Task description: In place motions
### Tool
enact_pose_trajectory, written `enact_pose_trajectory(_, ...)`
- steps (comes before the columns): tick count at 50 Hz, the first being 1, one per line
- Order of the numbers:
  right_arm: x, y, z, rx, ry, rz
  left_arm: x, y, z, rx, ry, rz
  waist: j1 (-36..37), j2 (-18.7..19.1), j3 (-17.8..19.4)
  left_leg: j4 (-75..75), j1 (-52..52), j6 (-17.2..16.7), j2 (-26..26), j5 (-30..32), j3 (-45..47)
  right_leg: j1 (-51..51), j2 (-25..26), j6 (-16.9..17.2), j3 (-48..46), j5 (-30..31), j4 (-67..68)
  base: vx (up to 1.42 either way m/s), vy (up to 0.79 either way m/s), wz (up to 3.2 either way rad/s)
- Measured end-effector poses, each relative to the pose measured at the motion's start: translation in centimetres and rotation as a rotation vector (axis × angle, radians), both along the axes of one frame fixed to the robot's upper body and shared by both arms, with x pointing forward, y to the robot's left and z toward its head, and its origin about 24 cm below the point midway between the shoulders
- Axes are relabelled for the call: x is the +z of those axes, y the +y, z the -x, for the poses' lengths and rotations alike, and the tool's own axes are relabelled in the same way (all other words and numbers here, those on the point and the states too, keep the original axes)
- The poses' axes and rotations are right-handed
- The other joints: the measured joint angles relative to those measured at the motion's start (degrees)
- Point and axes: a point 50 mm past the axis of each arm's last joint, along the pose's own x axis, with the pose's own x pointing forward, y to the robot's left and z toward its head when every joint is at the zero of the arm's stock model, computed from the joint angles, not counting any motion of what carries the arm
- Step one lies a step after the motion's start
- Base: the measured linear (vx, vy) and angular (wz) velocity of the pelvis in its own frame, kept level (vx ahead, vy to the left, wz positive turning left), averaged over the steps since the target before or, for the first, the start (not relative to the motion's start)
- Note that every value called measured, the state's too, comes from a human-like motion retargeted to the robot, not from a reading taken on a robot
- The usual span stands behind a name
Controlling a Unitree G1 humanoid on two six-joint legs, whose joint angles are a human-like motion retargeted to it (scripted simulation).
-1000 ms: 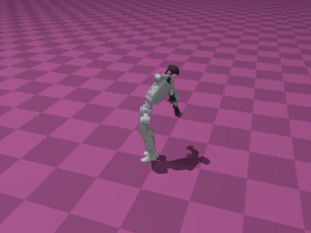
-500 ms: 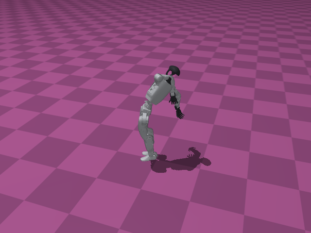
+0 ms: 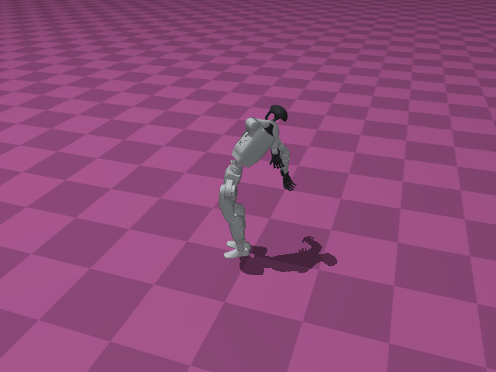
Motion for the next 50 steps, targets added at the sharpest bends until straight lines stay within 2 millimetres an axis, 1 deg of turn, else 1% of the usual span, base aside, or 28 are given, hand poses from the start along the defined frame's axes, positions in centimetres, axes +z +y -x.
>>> enact_pose_trajectory(3, 0.0, 0.0, 0.0, 0.003, 0.003, -0.002, -0.1, 0.1, 0.0, -0.009, -0.007, -0.01, -1.4, -0.19, -1.21, 0.12, 0.08, -1.0, 0.59, -0.07, -2.32, -0.3, -0.52, 0.07, -2.27, -0.08, 0.0, 0.0, 0.0, 0.59)
enact_pose_trajectory(7, 0.0, 0.0, 0.0, -0.002, 0.005, 0.001, -0.2, 0.2, 0.0, -0.005, -0.005, -0.024, -3.08, -0.31, -2.2, 0.3, -0.17, -0.88, 0.51, 0.11, -4.37, -0.21, -1.35, 0.76, -4.35, -0.24, 0.13, 0.01, 0.0, 0.46)
enact_pose_trajectory(13, 0.2, -0.1, 0.1, -0.021, -0.003, 0.012, -0.1, 0.0, -0.2, 0.032, 0.007, -0.022, -4.26, -0.41, -3.06, 0.38, -0.26, -0.88, 0.45, 0.25, -5.56, 0.01, -1.7, 0.99, -5.68, -0.49, 0.12, 0.01, 0.01, 0.12)
enact_pose_trajectory(20, 0.5, -0.3, 0.2, -0.037, -0.012, 0.032, 0.2, -0.3, -0.4, 0.062, 0.016, -0.003, -5.03, -0.54, -4.18, 0.84, -0.66, -1.96, 0.96, 0.56, -6.72, 0.81, -2.19, 0.94, -7.14, -1.02, -0.32, 0.0, 0.0, 0.0)
enact_pose_trajectory(28, 0.5, -0.3, 0.1, -0.046, -0.026, 0.03, 0.2, -0.3, -0.4, 0.067, 0.027, -0.019, -5.48, -0.55, -4.23, 1.2, -0.41, -1.96, 0.92, 0.45, -7.68, 1.57, -2.68, 1.28, -7.7, -1.28, -0.44, 0.0, 0.0, 0.0)
enact_pose_trajectory(43, 0.0, 0.0, -0.8, -0.011, -0.05, -0.012, 0.0, -0.1, -0.2, 0.029, 0.036, -0.054, -6.56, -0.47, -3.78, 1.03, -0.13, -1.71, 0.73, 0.46, -8.1, 1.89, -2.5, 1.24, -7.95, -1.64, -0.4, 0.0, 0.0, 0.0)
enact_pose_trajectory(48, -0.1, 0.1, -0.8, -0.035, -0.042, -0.02, -0.1, 0.0, -0.2, 0.017, 0.034, -0.065, -7.86, -0.53, -3.68, 1.1, -0.02, -1.73, 1.24, 0.54, -9.27, 0.73, -3.39, 2.04, -9.13, -0.73, 0.41, 0.0, -0.01, 0.18)
enact_pose_trajectory(50, -0.1, 0.1, -0.7, -0.043, -0.039, -0.022, -0.2, 0.1, -0.2, 0.013, 0.032, -0.072, -8.08, -0.53, -3.73, 1.09, -0.13, -1.68, 1.17, 0.58, -9.4, 0.61, -3.19, 1.83, -9.31, -0.98, 0.64, 0.0, 0.0, 0.0)
